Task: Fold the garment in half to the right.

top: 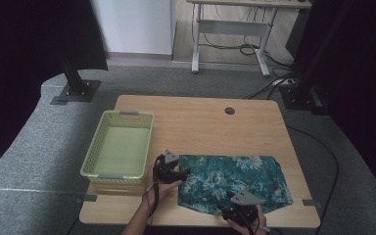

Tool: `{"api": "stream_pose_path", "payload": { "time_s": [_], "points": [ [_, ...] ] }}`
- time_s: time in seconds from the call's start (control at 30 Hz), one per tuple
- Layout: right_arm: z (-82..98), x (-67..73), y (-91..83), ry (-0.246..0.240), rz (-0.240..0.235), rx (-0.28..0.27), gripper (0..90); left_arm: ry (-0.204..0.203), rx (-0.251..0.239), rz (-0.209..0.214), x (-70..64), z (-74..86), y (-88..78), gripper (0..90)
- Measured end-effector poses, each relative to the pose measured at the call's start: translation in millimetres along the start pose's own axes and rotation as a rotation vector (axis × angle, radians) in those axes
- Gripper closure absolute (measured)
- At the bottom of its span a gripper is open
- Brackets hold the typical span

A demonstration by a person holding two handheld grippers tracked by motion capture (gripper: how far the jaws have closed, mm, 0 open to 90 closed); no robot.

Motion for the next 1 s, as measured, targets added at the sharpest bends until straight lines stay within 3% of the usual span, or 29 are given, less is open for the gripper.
{"api": "stream_pose_path", "payload": {
  "time_s": [0.47,1.0],
  "points": [
    [-0.2,-0.3,0.5,0.013,0.004,0.000,40.8,0.013,0.010,0.002,4.7,-11.9,12.4,35.5],
    [0.3,-1.0,1.6,0.015,0.007,0.003,40.4,0.019,0.014,-0.025,22.0,-20.0,20.0,34.9]
  ]
}}
Point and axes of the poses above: each handheld gripper's, and its own axes: y roughly forward along the jaws, z roughly out of its underside, x roughly to its left, the point moved 7 cm from there along y, roughly forward along the jaws, and after that the axes turned 3 degrees about y, right-handed, at the moved point
